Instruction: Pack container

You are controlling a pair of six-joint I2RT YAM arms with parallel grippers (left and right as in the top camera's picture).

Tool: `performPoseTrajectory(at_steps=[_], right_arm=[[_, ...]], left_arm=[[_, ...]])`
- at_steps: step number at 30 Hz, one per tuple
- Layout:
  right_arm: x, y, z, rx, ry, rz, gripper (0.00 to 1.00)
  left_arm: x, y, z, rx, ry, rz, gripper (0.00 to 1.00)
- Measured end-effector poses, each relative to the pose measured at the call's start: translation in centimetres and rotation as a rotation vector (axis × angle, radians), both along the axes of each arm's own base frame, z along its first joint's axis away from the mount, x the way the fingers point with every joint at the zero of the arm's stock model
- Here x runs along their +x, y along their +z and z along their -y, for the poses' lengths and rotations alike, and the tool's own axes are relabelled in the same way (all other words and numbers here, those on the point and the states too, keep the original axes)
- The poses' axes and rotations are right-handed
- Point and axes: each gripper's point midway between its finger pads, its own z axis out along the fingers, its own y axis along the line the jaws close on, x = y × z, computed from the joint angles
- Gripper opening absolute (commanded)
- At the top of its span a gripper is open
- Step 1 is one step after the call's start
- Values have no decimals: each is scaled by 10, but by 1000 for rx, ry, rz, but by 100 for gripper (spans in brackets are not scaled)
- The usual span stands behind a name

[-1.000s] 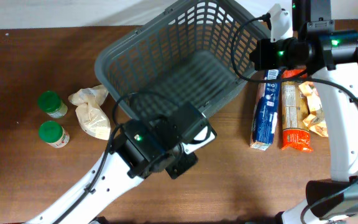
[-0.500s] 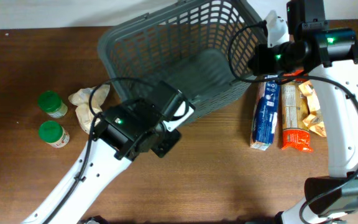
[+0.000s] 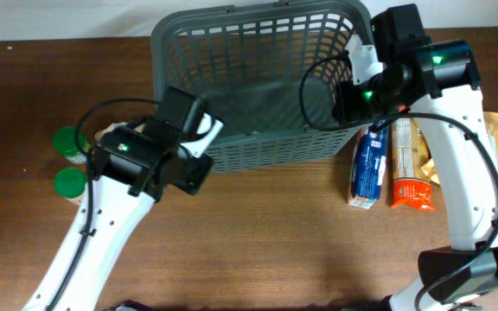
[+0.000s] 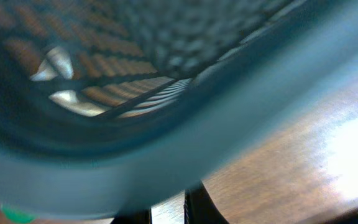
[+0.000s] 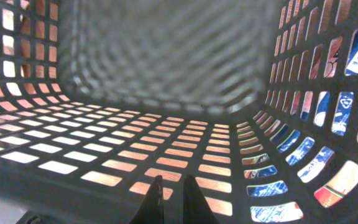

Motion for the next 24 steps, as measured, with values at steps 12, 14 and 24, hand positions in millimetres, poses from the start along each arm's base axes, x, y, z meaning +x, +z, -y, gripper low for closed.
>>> performPoseTrajectory(at_steps=[12, 14, 24], right_arm=[[28, 26, 40, -13, -153, 150, 4], [33, 41, 65, -11, -233, 199, 4], [38, 59, 147, -27, -477, 260, 4]], left_arm=[[-14, 20, -35, -19, 124, 36, 2], [-22, 34, -38, -46, 136, 83, 3], [-63, 95, -70, -126, 225, 330, 4]])
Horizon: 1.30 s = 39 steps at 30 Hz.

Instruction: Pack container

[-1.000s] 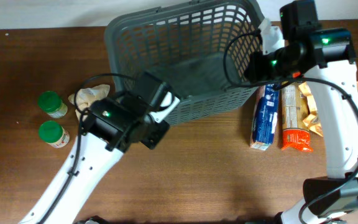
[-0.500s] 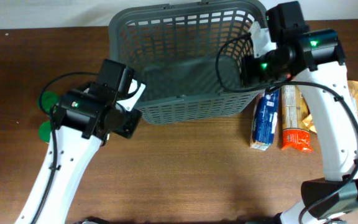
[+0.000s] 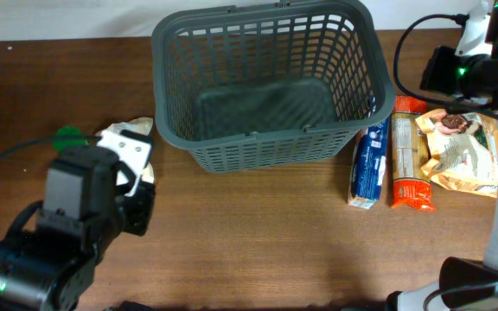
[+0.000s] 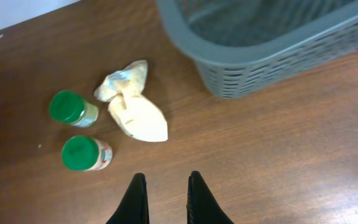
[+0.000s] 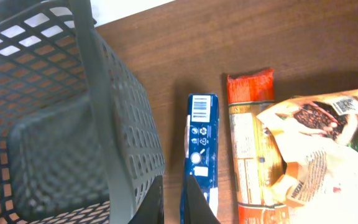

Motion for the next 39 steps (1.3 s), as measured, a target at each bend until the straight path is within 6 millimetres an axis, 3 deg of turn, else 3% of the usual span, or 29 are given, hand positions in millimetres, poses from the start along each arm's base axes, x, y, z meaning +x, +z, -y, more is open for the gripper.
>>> performPoseTrajectory(at_steps=[5, 8, 11, 21, 25, 30, 34, 37, 39], right_arm=[[13, -24, -5, 9, 14, -59, 4], [23, -51, -17, 17, 45, -129, 4], [27, -64, -29, 18, 76, -161, 4], [25, -68, -81, -7, 193, -176, 4], [23, -68, -90, -9, 216, -179, 4], [16, -73, -82, -28, 194, -218, 4], [3, -73, -63, -34, 151, -262, 4], [-3, -59, -49, -38, 115, -233, 4], [-11, -33, -38, -43, 84, -160, 4]], left_arm=[[0, -2, -14, 6, 61, -13, 5], [1, -5, -21, 9, 95, -26, 4], [1, -5, -27, 10, 121, -30, 4], [-6, -11, -42, 13, 191, -68, 4], [-7, -11, -44, 7, 206, -69, 5], [-7, -11, -44, 4, 210, -70, 11], [-7, -11, -44, 1, 214, -69, 15], [-7, -11, -44, 0, 214, -69, 16], [-6, -12, -45, 1, 220, -71, 16]])
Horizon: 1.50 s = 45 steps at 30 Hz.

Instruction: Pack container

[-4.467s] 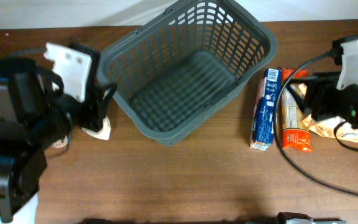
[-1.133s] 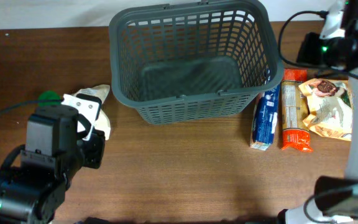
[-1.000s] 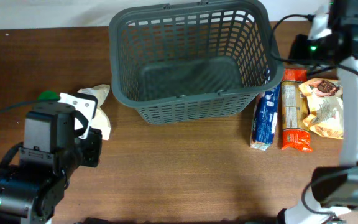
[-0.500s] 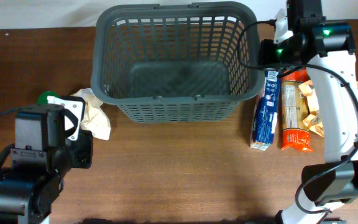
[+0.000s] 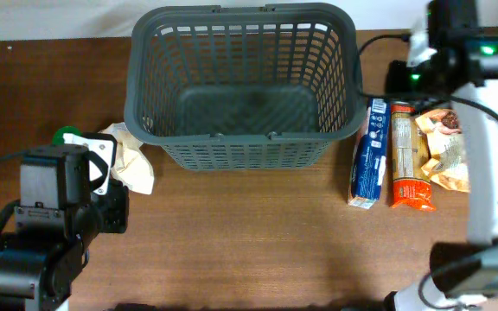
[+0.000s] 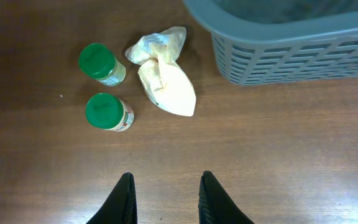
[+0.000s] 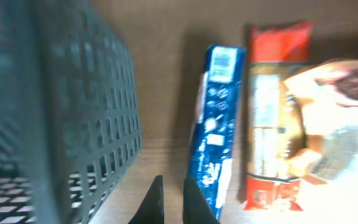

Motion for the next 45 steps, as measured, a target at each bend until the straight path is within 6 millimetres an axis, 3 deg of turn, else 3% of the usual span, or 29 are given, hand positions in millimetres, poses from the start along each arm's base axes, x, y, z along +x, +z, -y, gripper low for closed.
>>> performPoseTrajectory(at_steps=[3, 5, 6, 7, 8, 10, 11, 12, 13, 15, 17, 20, 26, 34, 45], right_arm=[[-16, 43, 13, -16, -36, 127, 4], [-29, 70, 21, -41, -63, 206, 4], [-37, 83, 26, -59, -82, 245, 11], [-45, 94, 32, -80, -105, 277, 27], [-52, 102, 37, -97, -125, 298, 50], [-62, 109, 48, -134, -164, 312, 63], [-64, 110, 54, -150, -184, 312, 68], [-65, 110, 61, -164, -205, 310, 76], [-65, 108, 69, -176, -231, 300, 84], [-62, 100, 83, -200, -267, 266, 95], [-58, 88, 101, -222, -313, 220, 100], [-52, 68, 130, -258, -383, 146, 99], [-33, 5, 179, -280, -465, -53, 99], [-11, -85, 202, -334, -373, -309, 99], [-14, -194, 220, -367, -307, -618, 99]], left_arm=[[3, -2, -11, 4, 51, -12, 16], [8, -5, -22, 5, 103, -22, 22], [13, -6, -30, 3, 138, -23, 24], [17, -8, -37, -2, 168, -28, 27], [22, -11, -44, -11, 200, -36, 32], [32, -19, -56, -36, 246, -58, 39], [37, -22, -61, -46, 265, -65, 53], [42, -27, -66, -55, 279, -78, 86], [48, -32, -71, -63, 293, -91, 99], [58, -40, -77, -76, 310, -111, 99], [66, -50, -80, -88, 319, -139, 99], [74, -64, -81, -98, 317, -188, 99], [82, -88, -82, -108, 319, -276, 99], [86, -98, -83, -113, 319, -312, 99], [86, -99, -83, -113, 319, -313, 99]])
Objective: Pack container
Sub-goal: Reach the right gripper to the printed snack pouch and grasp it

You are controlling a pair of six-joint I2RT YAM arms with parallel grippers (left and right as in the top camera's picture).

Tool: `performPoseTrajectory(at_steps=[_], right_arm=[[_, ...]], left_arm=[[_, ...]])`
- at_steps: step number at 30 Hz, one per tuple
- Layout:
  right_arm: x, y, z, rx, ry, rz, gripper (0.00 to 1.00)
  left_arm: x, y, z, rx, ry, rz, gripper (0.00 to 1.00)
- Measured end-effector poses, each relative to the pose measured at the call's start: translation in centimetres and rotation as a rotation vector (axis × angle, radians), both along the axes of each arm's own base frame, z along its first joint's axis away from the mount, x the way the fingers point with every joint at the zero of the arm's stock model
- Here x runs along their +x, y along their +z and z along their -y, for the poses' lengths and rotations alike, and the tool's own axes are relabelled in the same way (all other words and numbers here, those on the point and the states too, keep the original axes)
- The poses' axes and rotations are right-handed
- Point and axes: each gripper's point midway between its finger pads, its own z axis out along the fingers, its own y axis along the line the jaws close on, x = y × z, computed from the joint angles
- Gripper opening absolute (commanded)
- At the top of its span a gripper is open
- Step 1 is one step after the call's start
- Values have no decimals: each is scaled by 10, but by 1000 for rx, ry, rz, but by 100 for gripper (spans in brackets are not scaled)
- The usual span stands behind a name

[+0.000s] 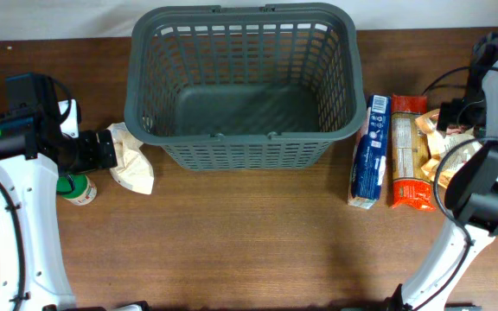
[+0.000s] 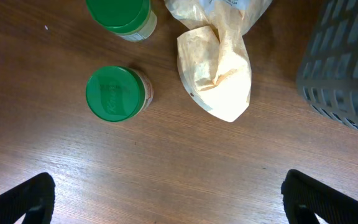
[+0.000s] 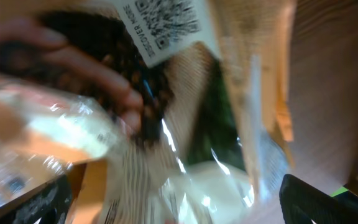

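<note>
The grey mesh basket [image 1: 240,78] stands empty at the back middle. Left of it lie a cream paper bag [image 2: 219,74] and two green-lidded jars [image 2: 114,93], the other [image 2: 118,14]. My left gripper [image 2: 169,202] hovers wide open just in front of them, nothing between its fingers [image 2: 17,199]. At the right lie a blue packet [image 1: 368,151], an orange packet [image 1: 409,155] and a crinkly snack bag [image 3: 166,124]. My right gripper [image 3: 179,202] is wide open, close down over the snack bag, which fills the blurred view.
The basket's near corner [image 2: 347,68] lies just right of the cream bag. The snack bag sits close to the table's right edge. Bare wood runs along the front of the table [image 1: 249,242].
My left gripper went from narrowly open and high to wide open, closer above the jars and cream bag. My right gripper went from shut over the blue packet to wide open on the snack bag.
Both grippers were at the basket, the right one shut inside it, the left at its rim. Then both were clear, left above the jars, right above the packets. The basket then stood slightly further left. Now each gripper is wide open over its side's items.
</note>
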Motion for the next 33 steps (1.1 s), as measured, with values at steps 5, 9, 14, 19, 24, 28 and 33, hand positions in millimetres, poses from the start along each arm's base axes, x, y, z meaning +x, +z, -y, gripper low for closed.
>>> performPoseTrajectory(at_steps=[5, 9, 14, 19, 24, 28, 33], right_arm=[[-11, -38, 14, 31, -21, -86, 99], [-21, -57, 25, 85, -66, -104, 65], [-26, -52, 39, 115, -127, -69, 4], [-28, -48, 43, 98, -177, -61, 4], [-29, -45, 41, 94, -227, -44, 4], [-32, -40, 32, 147, -281, -20, 4], [-15, -4, 4, 276, -310, 136, 4]], left_arm=[[0, 0, 0, 0, 0, 0, 99], [0, 0, 0, 0, 0, 0, 99], [0, 0, 0, 0, 0, 0, 99], [0, 0, 0, 0, 0, 0, 99], [0, 0, 0, 0, 0, 0, 99], [0, 0, 0, 0, 0, 0, 99], [0, 0, 0, 0, 0, 0, 99]])
